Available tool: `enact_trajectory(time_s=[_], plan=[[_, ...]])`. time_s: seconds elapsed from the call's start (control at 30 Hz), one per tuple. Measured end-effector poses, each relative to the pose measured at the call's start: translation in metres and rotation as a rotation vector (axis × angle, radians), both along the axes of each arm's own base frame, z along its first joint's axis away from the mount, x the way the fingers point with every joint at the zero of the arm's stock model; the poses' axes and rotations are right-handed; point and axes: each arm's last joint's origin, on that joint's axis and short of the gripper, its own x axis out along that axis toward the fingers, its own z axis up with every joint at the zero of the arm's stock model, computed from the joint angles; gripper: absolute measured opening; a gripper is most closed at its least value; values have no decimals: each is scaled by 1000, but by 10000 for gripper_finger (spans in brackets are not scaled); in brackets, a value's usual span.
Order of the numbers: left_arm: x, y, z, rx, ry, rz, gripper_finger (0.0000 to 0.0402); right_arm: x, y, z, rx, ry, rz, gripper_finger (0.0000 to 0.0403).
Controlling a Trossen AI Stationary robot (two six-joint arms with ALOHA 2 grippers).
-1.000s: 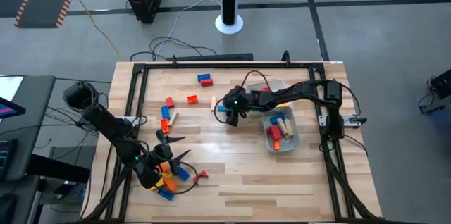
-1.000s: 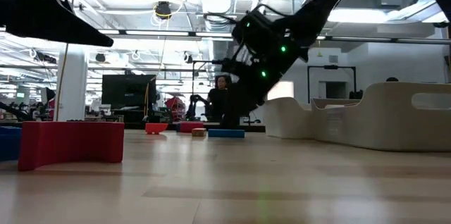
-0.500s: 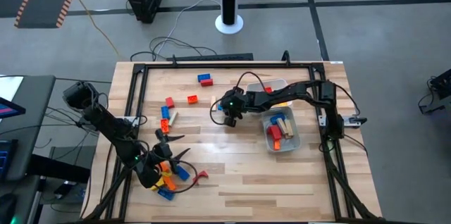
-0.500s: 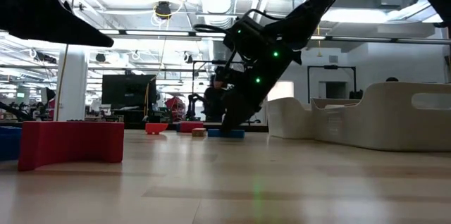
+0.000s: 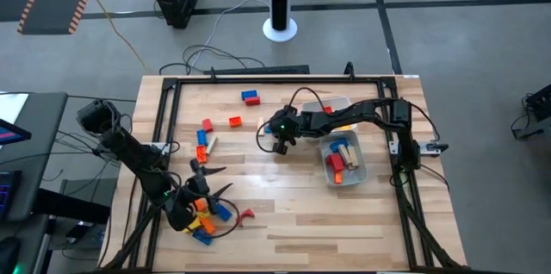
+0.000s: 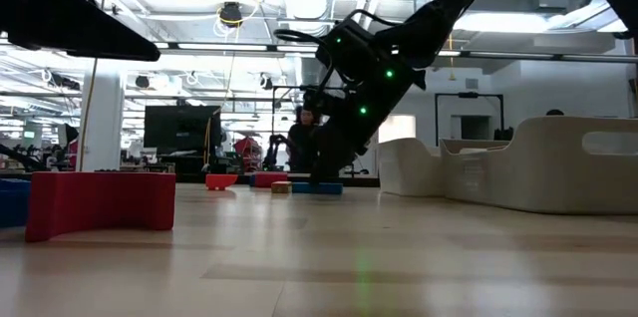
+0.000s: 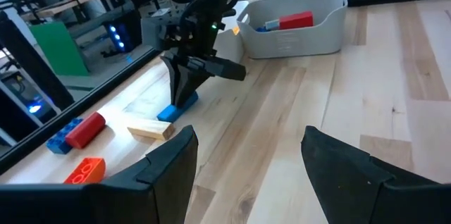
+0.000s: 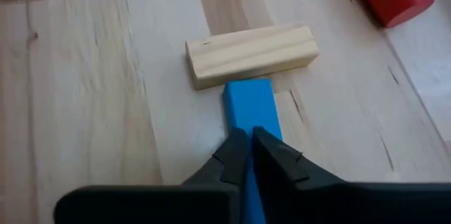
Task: Sort blocks by size
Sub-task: Put the large blue wooden block into the gray bin
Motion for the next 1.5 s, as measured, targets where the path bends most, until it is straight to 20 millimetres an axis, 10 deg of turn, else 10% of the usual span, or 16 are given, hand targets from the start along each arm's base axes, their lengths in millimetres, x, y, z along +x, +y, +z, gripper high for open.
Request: enact_trajectory(time_s=[0.83, 1.5], plan=[[-14, -12, 3, 52, -65, 1, 245, 6, 0, 5, 25, -32, -36, 229], [-12, -9, 3, 102, -46, 17, 244, -2, 5, 1, 86, 69, -48, 133]])
